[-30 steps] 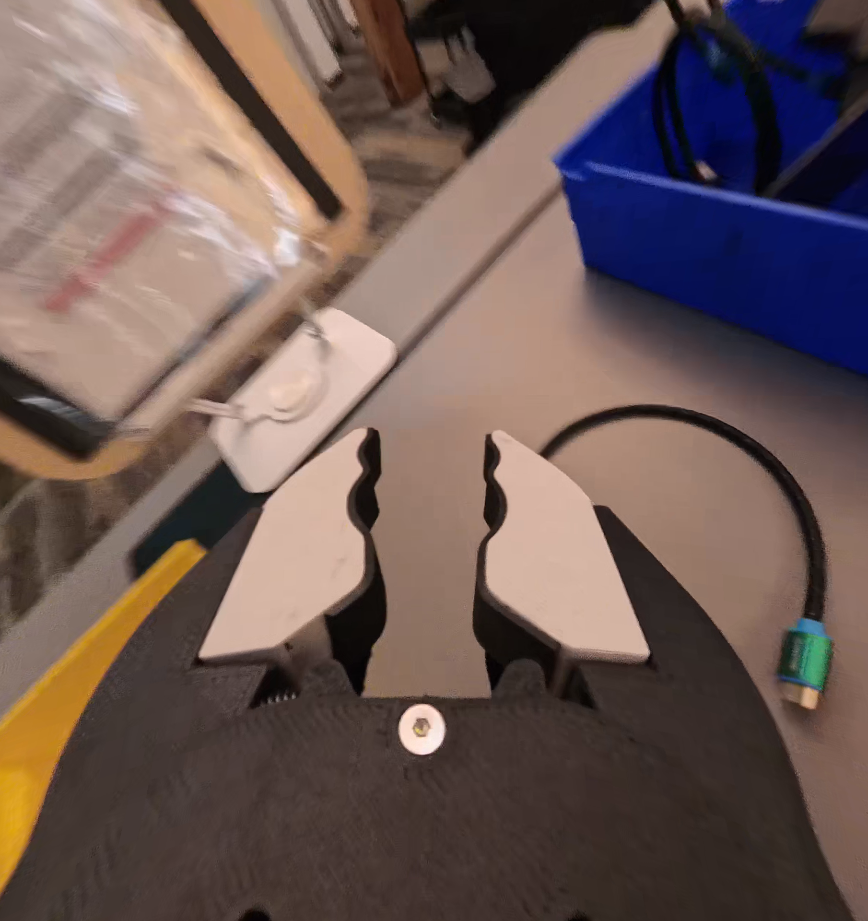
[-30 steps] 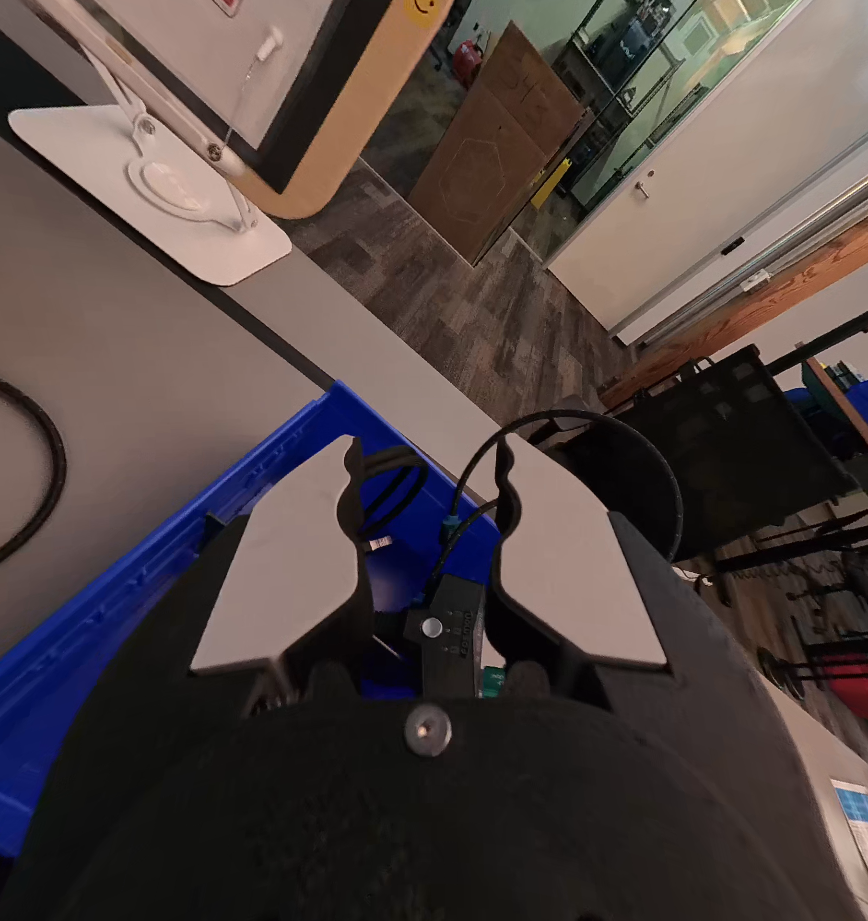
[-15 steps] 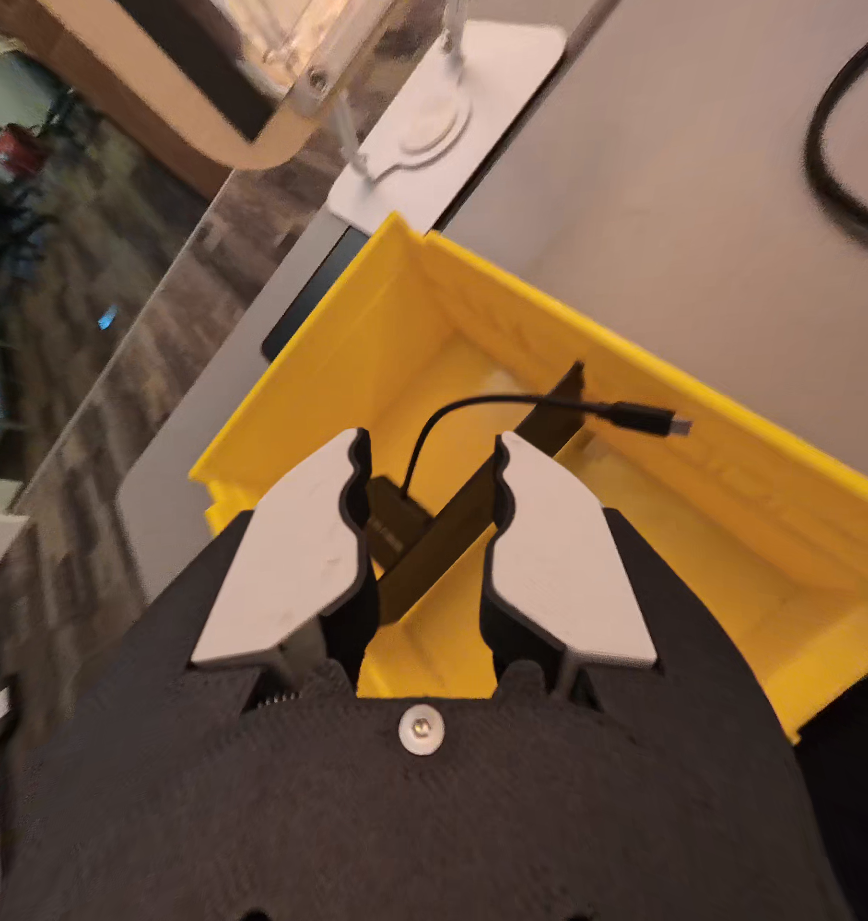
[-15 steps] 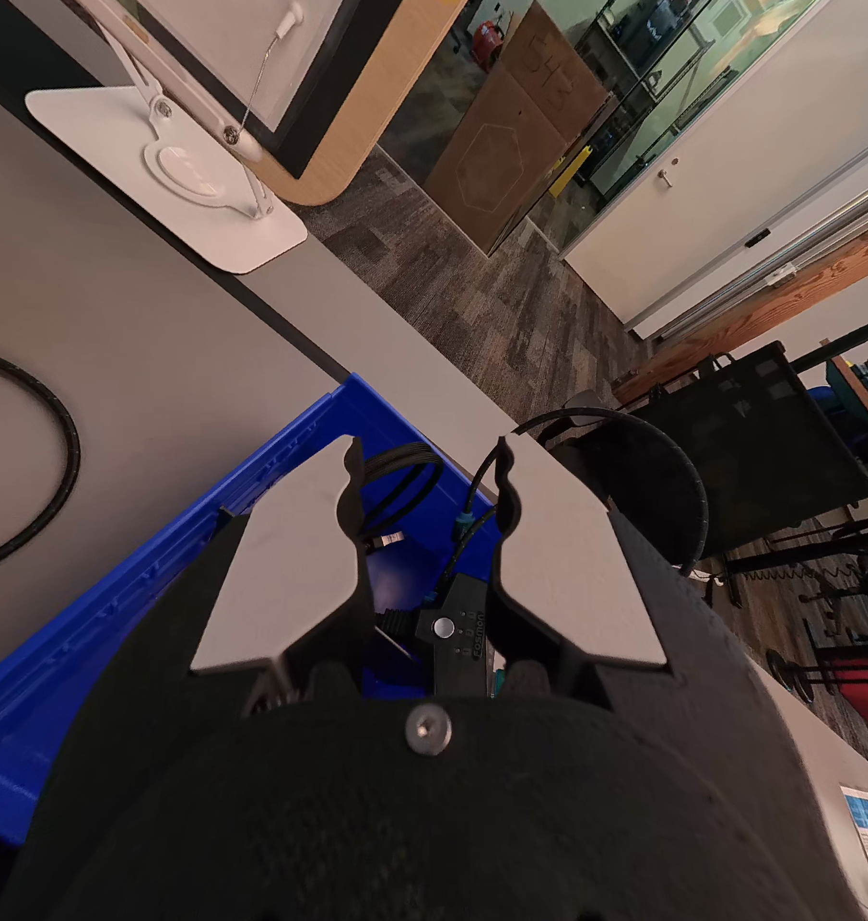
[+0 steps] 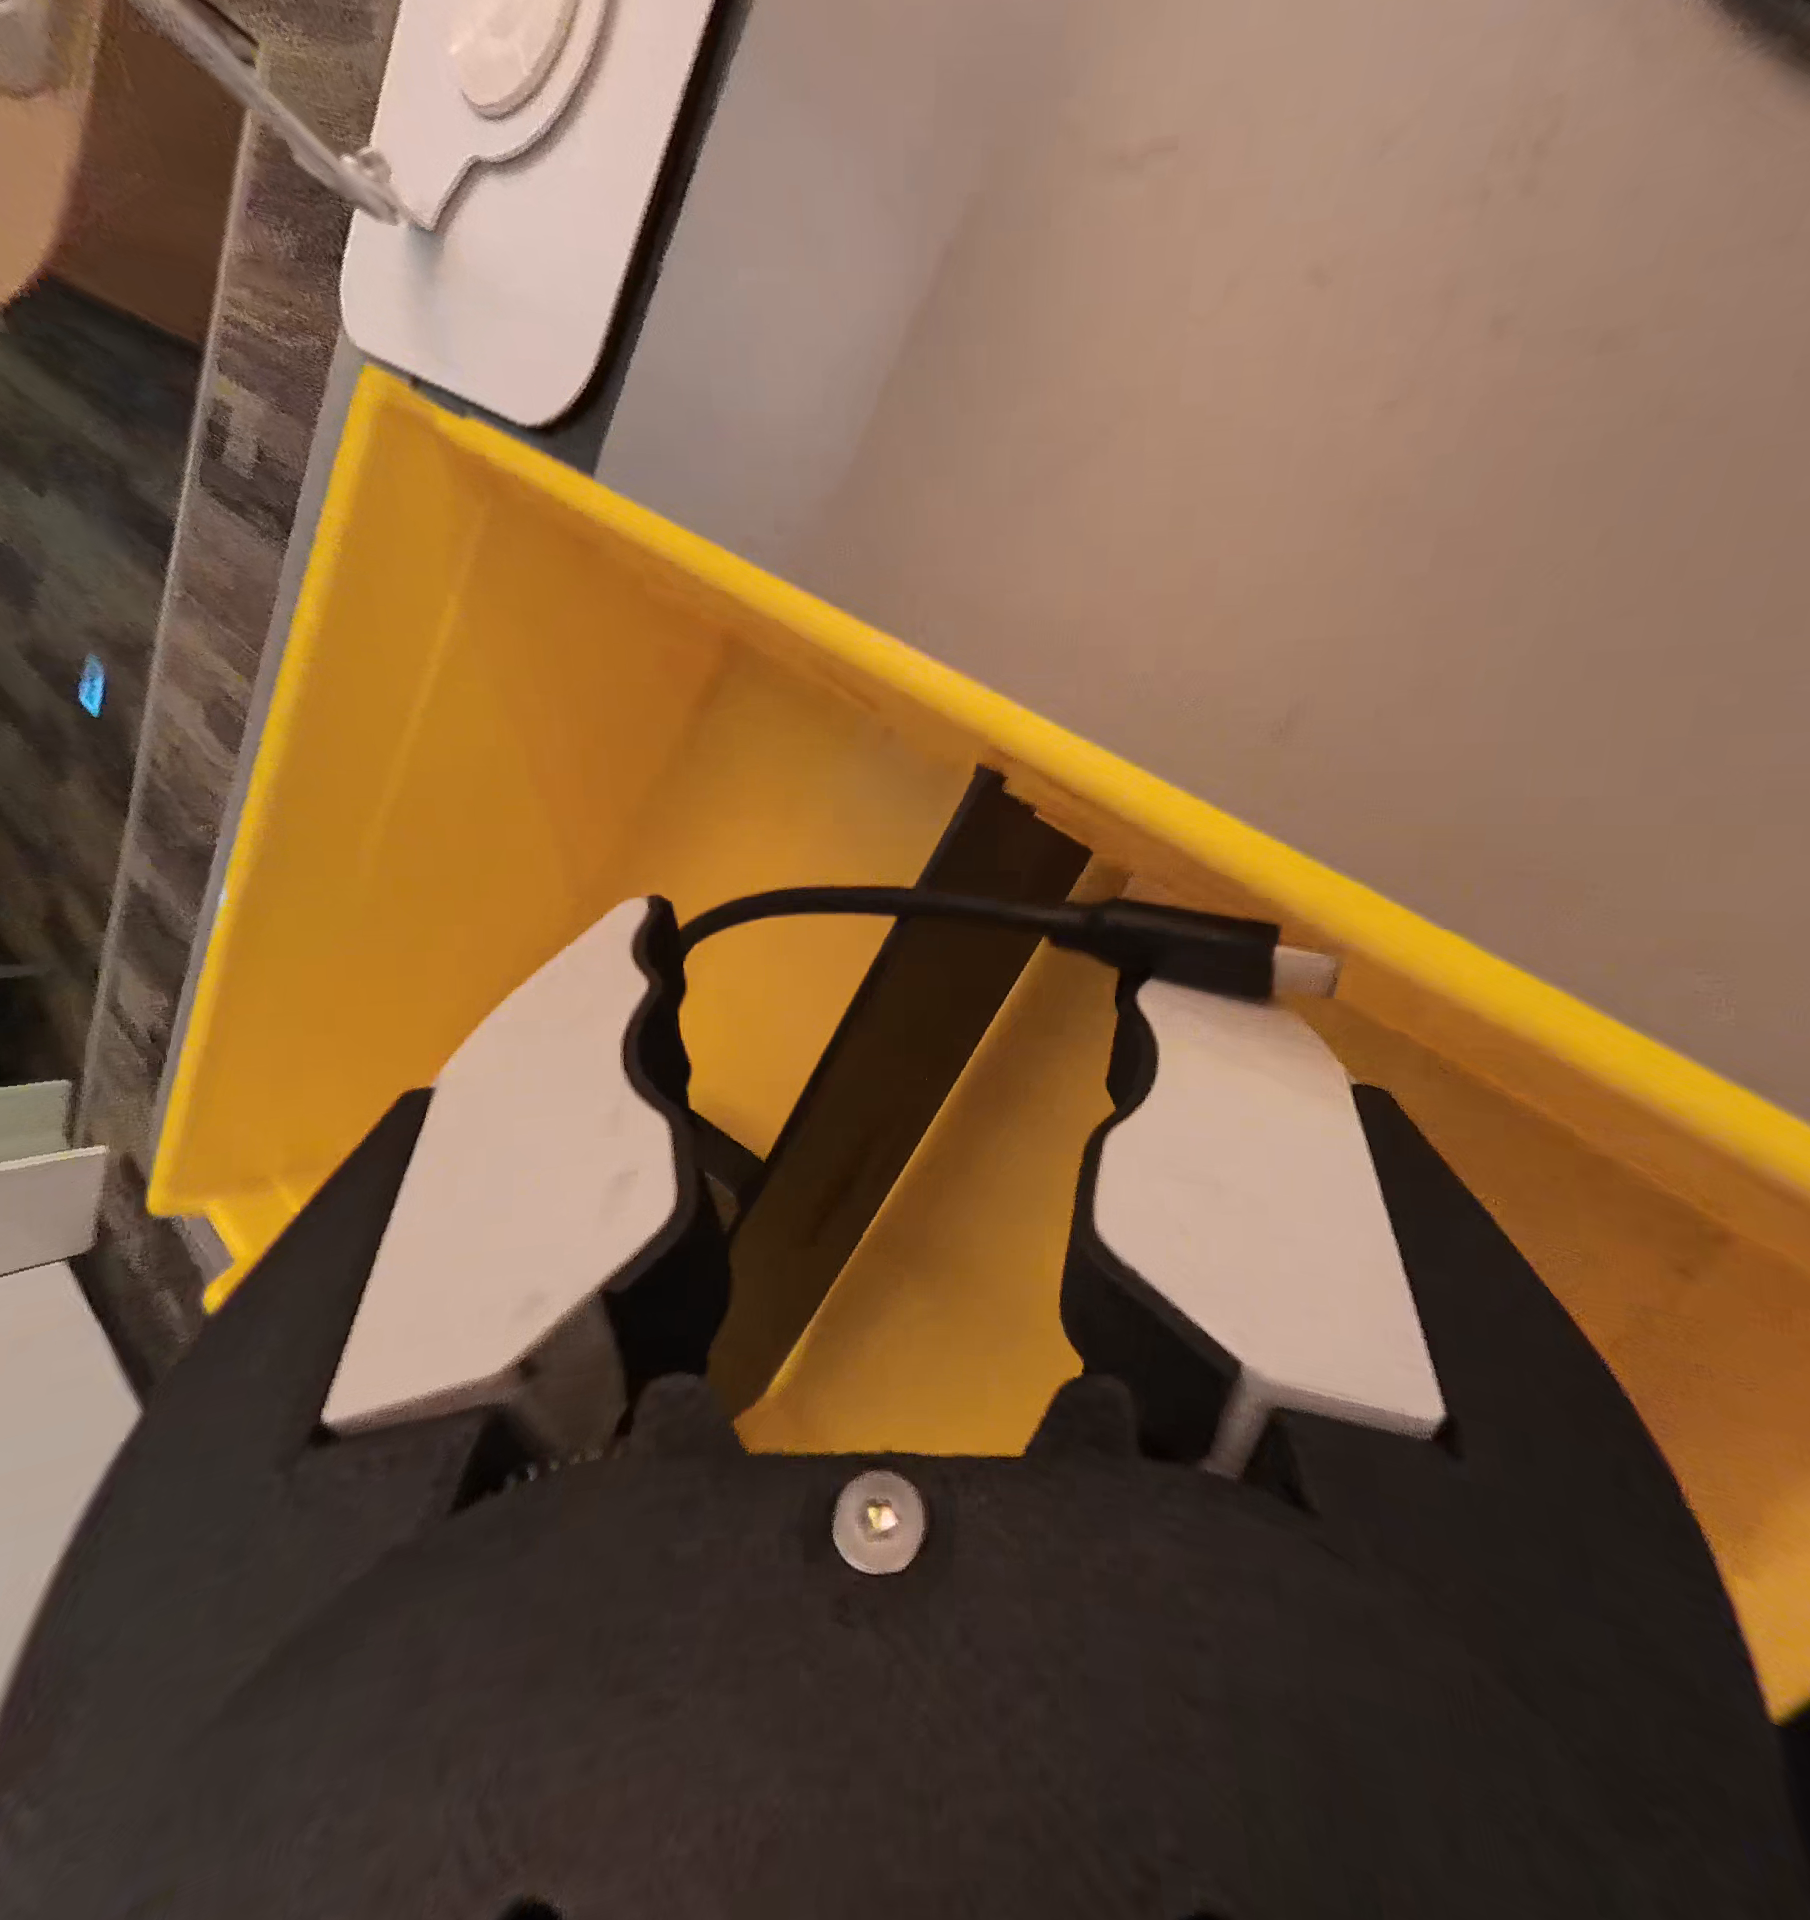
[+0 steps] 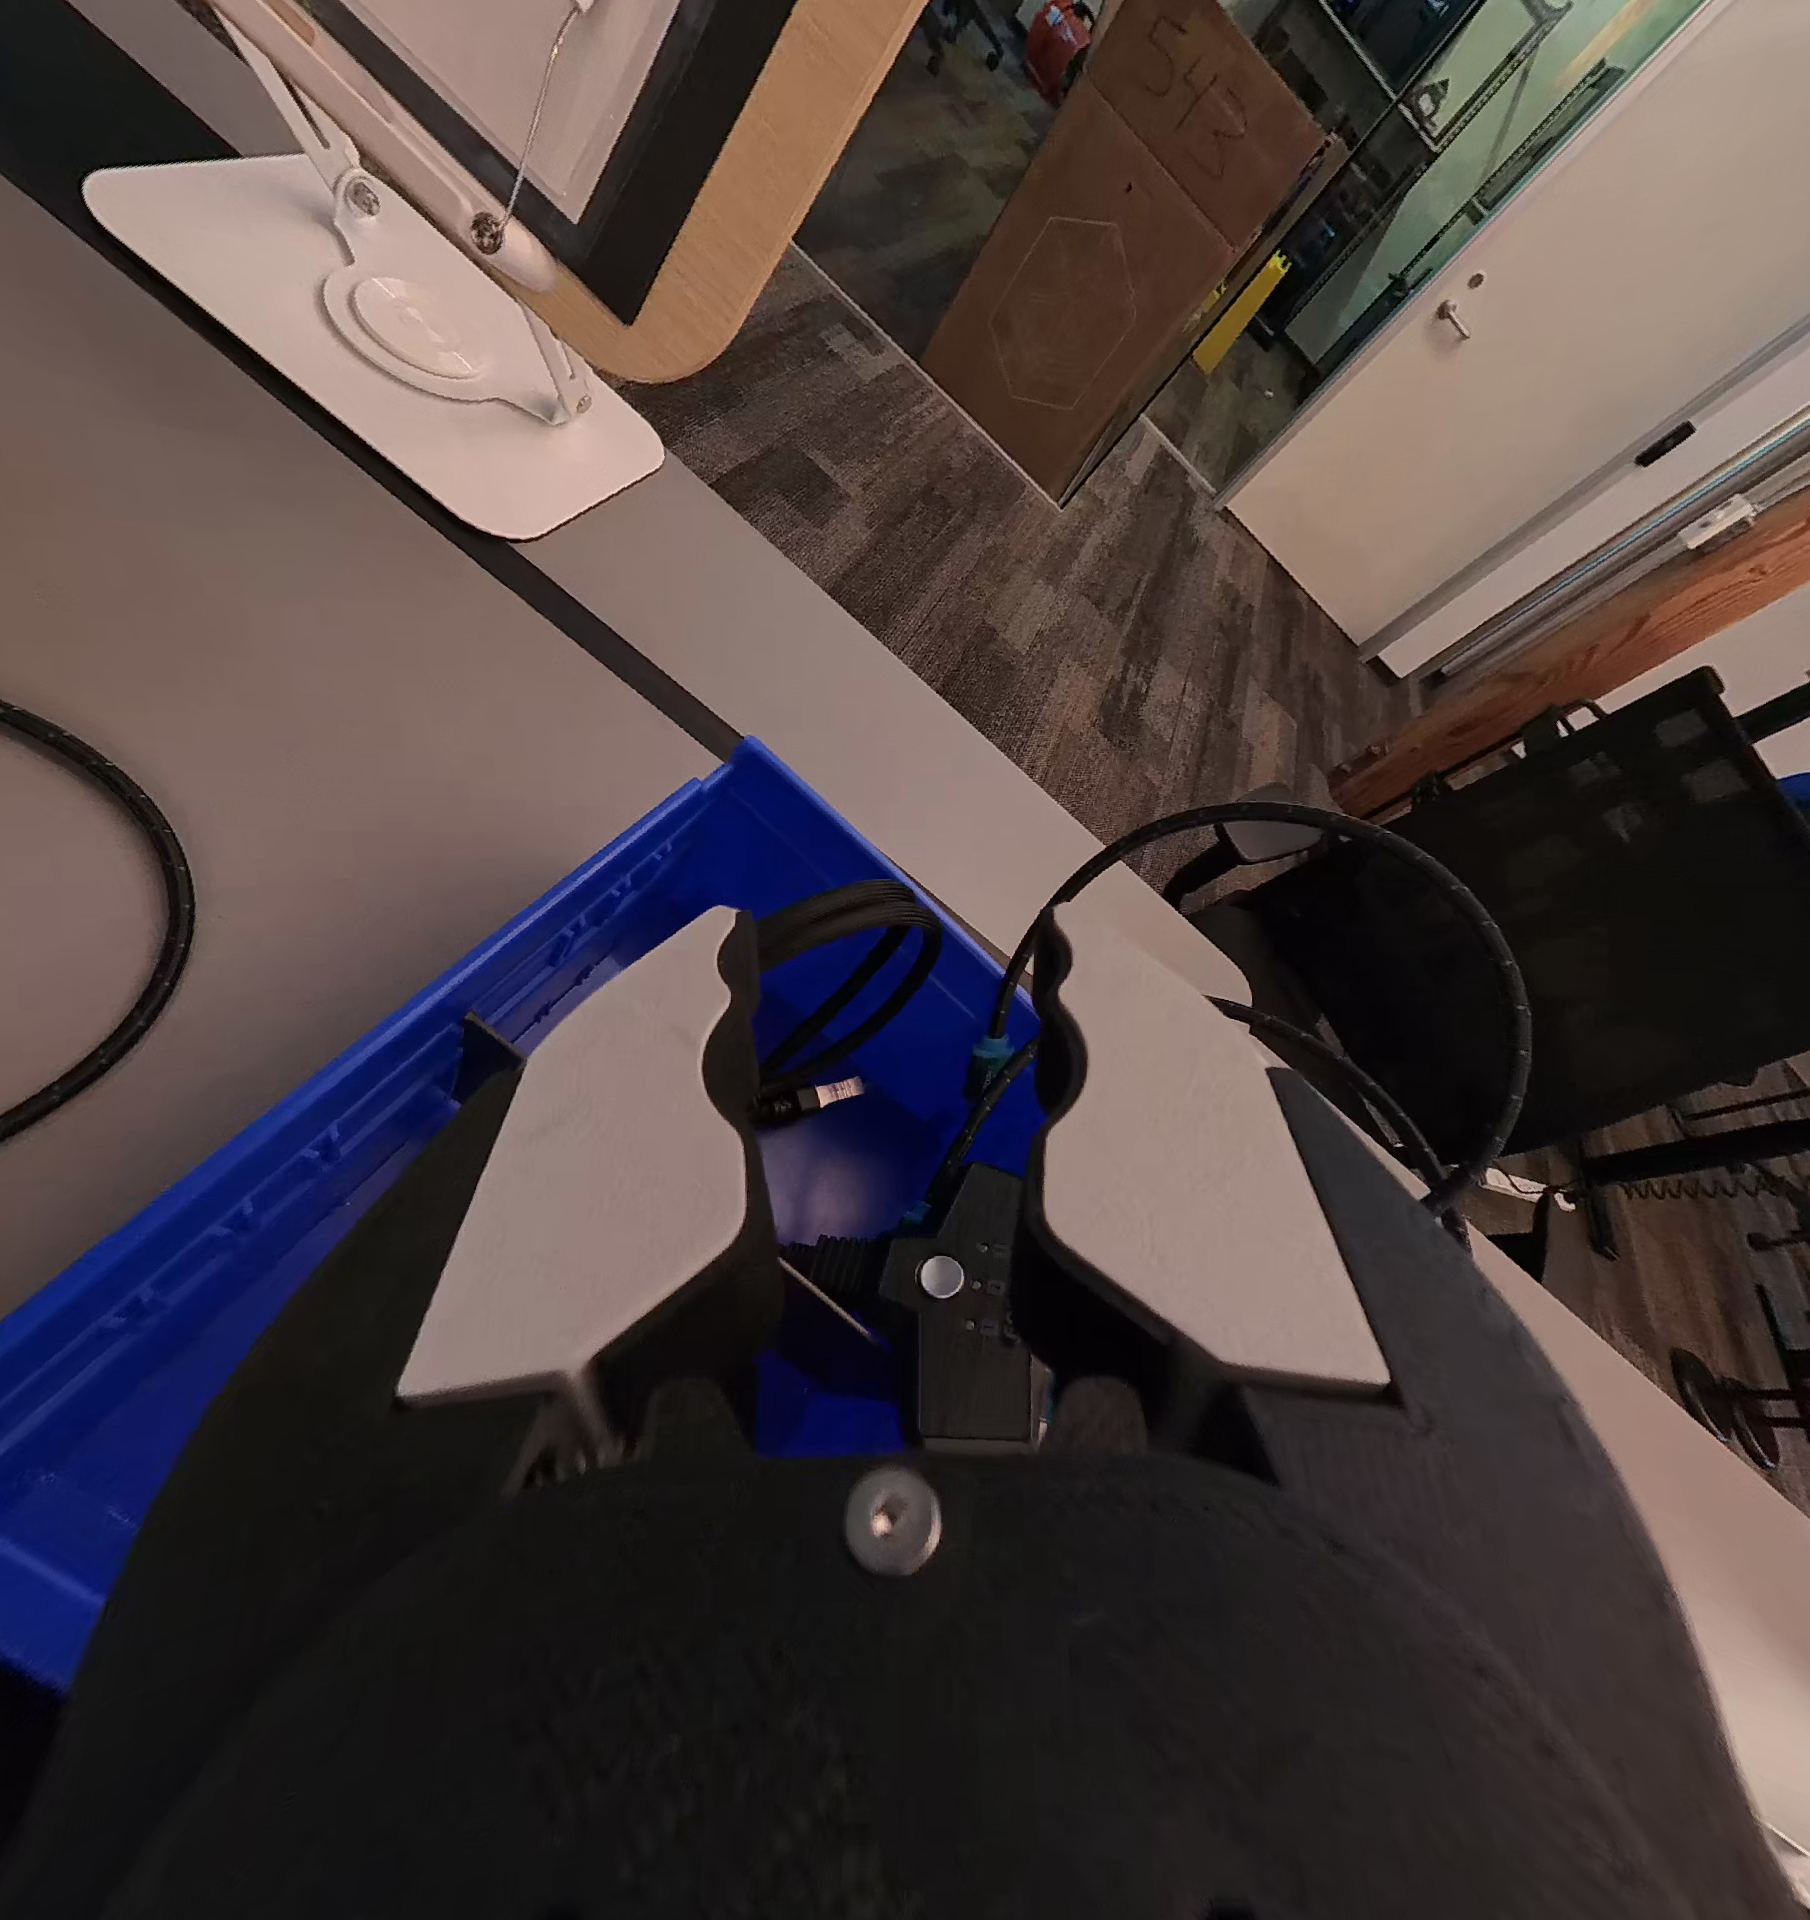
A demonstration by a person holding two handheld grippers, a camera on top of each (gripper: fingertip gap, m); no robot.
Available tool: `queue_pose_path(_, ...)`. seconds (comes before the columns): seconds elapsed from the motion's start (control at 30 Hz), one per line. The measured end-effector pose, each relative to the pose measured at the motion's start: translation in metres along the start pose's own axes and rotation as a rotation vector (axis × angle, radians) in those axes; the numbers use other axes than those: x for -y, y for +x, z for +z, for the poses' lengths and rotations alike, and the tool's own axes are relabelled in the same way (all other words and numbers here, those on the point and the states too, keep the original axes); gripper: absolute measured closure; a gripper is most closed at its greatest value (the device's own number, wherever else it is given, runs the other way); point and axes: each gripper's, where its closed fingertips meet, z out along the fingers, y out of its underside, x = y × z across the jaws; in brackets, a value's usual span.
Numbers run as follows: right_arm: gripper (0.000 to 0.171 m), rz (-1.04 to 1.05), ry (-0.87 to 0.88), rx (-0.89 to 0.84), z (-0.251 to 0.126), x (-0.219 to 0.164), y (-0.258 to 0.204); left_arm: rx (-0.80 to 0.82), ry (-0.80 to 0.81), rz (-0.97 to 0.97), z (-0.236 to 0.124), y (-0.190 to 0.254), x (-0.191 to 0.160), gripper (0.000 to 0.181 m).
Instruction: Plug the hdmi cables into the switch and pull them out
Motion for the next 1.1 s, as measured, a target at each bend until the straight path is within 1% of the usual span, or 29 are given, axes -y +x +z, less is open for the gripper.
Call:
queue_pose_path(0.1,0.119,0.004,0.005,0.011,0.001,0.001,-0.002,-0.007,0.013,0.05,0.009,0.007,0.005,0.11)
queue_pose_path(0.27,0.119,-0.002,0.001,0.025,0.003,0.001,-0.005,0.019,0.114,0.116,0.007,0.008,0.019,0.151)
queue_pose_path(0.3,0.119,-0.003,0.001,0.026,0.004,0.001,-0.005,0.015,0.129,0.121,0.005,0.009,0.021,0.156)
queue_pose_path(0.37,0.119,-0.005,-0.001,0.028,0.004,0.001,-0.006,0.007,0.143,0.119,-0.001,0.009,0.023,0.16)
queue_pose_path(0.43,0.119,-0.007,-0.001,0.029,0.004,0.002,-0.006,-0.006,0.172,0.103,-0.009,0.009,0.025,0.169)
queue_pose_path(0.5,0.119,-0.008,-0.002,0.032,0.004,0.001,-0.007,-0.009,0.228,0.072,-0.02,0.005,0.03,0.176)
queue_pose_path(0.53,0.118,-0.009,-0.004,0.032,0.004,0.001,-0.007,-0.007,0.263,0.051,-0.026,0.002,0.032,0.177)
queue_pose_path(0.63,0.119,-0.012,-0.01,0.034,0.005,0.0,-0.007,0.016,0.371,-0.049,-0.049,-0.014,0.039,0.177)
queue_pose_path(0.73,0.119,-0.02,-0.018,0.036,0.006,0.0,-0.01,0.116,0.486,-0.195,-0.077,-0.047,0.044,0.178)
queue_pose_path(0.83,0.119,-0.033,-0.019,0.044,0.009,0.003,-0.015,0.197,0.618,-0.323,-0.114,-0.073,0.055,0.178)
queue_pose_path(0.93,0.12,-0.049,0.001,0.061,0.012,0.014,-0.026,0.276,0.749,-0.368,-0.158,-0.085,0.077,0.178)
queue_pose_path(0.97,0.12,-0.052,0.023,0.078,0.012,0.021,-0.033,0.305,0.794,-0.371,-0.174,-0.086,0.087,0.178)
queue_pose_path(1.0,0.121,-0.055,0.056,0.102,0.012,0.031,-0.042,0.3,0.843,-0.366,-0.188,-0.081,0.1,0.178)
queue_pose_path(1.1,0.121,-0.067,0.208,0.235,0.007,0.073,-0.088,0.201,0.966,-0.359,-0.221,-0.053,0.144,0.178)
